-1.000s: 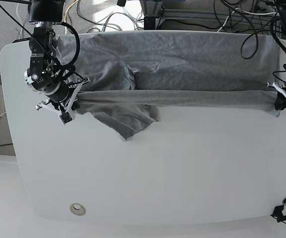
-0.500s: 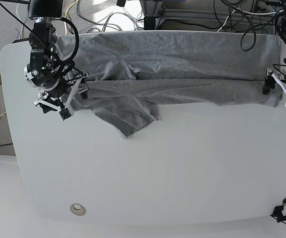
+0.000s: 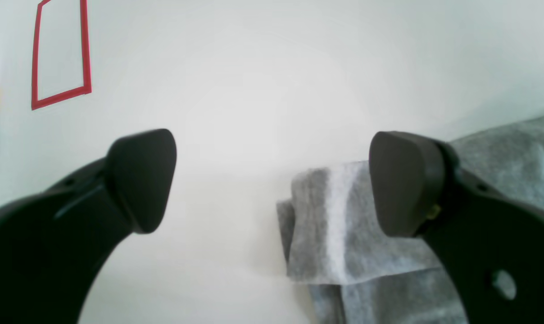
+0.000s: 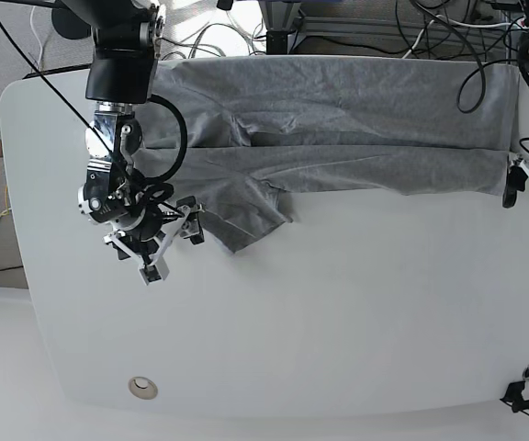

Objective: Fold the T-shirt properly
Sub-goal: 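Open the right gripper and move it toward the folded hem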

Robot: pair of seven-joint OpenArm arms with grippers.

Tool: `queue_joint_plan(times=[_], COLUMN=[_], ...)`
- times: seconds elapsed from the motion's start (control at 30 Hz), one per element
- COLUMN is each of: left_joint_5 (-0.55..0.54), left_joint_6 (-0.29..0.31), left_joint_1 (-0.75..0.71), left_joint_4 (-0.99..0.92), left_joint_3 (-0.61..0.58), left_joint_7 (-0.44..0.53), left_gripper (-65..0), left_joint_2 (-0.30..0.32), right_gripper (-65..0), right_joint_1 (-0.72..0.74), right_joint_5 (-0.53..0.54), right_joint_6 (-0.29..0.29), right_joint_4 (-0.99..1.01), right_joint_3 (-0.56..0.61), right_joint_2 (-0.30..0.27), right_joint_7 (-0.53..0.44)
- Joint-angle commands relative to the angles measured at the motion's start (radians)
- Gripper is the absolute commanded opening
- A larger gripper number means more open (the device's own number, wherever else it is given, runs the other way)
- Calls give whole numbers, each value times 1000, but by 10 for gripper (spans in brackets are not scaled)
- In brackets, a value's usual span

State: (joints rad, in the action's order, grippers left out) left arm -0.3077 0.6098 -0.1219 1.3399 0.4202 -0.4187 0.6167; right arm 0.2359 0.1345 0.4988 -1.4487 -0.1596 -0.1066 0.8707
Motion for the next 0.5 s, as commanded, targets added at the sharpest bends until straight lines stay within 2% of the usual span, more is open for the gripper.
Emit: queue_joint_plan(times=[0.0,0.13,0.3,0.47], left_joint_5=[-6,-6,-6,-6], left_joint_6=[-3,-3,-3,-3], left_joint_1=[6,5,3,3], left_joint_4=[14,11,11,11], left_joint_3=[10,10,9,9], left_joint_7=[21,21,21,21], left_gripper=[0,0,0,0], left_joint_2=[25,25,24,24], right_gripper=[-146,-146,-150,-235], right_joint_1=[30,32,12,12], right_joint_5=[18,18,17,15], right_joint_6=[42,82,85,111], right_joint_4=[36,81,84,85], right_joint_3=[-1,-1,1,2], right_joint_2=[14,48,74,110], right_joint_7=[-21,-20,-20,-20])
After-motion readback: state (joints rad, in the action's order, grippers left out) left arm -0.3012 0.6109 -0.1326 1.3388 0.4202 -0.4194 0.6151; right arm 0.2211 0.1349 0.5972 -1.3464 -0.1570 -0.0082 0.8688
